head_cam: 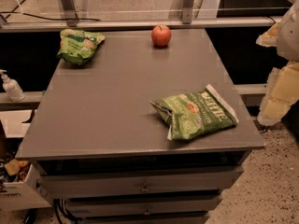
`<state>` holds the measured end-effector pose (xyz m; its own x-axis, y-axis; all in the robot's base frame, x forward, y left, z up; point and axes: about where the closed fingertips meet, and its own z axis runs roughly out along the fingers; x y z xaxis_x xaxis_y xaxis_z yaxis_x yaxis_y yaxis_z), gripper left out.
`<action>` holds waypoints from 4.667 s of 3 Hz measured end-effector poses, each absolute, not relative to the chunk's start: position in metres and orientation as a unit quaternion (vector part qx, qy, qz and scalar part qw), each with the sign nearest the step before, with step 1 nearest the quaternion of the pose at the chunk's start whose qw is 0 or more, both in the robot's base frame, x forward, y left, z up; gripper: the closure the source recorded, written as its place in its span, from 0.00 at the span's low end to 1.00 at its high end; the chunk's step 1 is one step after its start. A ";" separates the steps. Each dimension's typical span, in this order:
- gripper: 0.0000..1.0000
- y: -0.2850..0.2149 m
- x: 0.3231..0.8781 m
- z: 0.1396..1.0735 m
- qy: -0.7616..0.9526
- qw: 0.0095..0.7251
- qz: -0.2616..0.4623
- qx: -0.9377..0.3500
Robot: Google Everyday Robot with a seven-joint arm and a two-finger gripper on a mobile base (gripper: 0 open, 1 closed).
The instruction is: Move green jalapeno chip bag near apple
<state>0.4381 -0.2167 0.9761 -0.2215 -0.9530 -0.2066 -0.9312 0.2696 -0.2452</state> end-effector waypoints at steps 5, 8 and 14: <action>0.00 -0.169 0.454 0.914 0.732 0.192 0.014 -0.654; 0.00 -0.115 0.486 0.834 0.693 0.196 0.050 -0.692; 1.00 -0.095 0.511 0.902 0.719 0.222 0.041 -0.658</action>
Offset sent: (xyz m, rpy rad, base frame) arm 0.0122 0.0046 -0.0104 0.0573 0.0010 0.0390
